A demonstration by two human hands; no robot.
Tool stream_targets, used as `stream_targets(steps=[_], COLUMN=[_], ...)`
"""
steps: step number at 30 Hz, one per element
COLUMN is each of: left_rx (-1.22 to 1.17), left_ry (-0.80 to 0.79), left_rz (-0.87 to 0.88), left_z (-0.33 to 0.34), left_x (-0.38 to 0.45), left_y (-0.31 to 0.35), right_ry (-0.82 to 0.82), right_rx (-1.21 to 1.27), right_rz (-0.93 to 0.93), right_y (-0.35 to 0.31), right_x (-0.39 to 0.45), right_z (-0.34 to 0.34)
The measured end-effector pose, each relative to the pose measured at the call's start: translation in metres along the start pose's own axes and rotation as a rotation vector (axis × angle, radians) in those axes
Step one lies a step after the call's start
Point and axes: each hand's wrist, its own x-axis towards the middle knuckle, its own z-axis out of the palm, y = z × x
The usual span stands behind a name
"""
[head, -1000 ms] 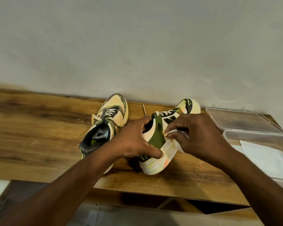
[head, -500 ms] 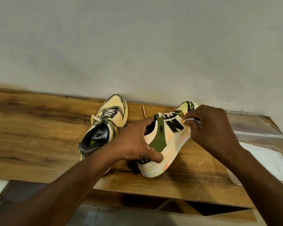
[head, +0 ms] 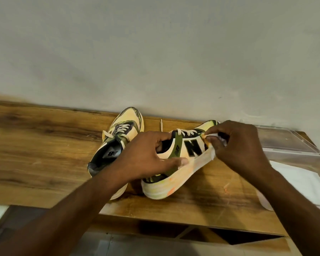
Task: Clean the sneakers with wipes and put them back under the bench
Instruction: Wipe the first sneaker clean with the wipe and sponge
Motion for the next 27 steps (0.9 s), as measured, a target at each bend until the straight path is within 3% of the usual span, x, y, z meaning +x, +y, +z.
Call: stream_targets(steps=[4,8,14,19,27], left_rx=[0.194,0.319,0.474,0.453,0.488], left_ry=[0.147,0.135,0.126,0.148,0.260], left_rz=[0.034,0.024,-0.099,-0.202,-0.156], left_z=[0.004,0.005,0.015,0.030,0.049], left_x=[0.000,0.000,0.003,0.009,0.016], left_y=[-0.003,-0.001,0.008,0.019,0.020], right_ry=[0.089,-0.063,-0.131,-0.080,-0.010], right_rx=[0.102,0.019,0.009,0.069,0.167], right_rz=[0.113,0.154,0.119,0.114,0.206], right_y=[0.014,0.013,0.011,0.015,0.015], right_x=[0.005,-0.002,-0.006,-0.008,-0.014], right_z=[-0.010,0.005,0.012,0.019,0.029])
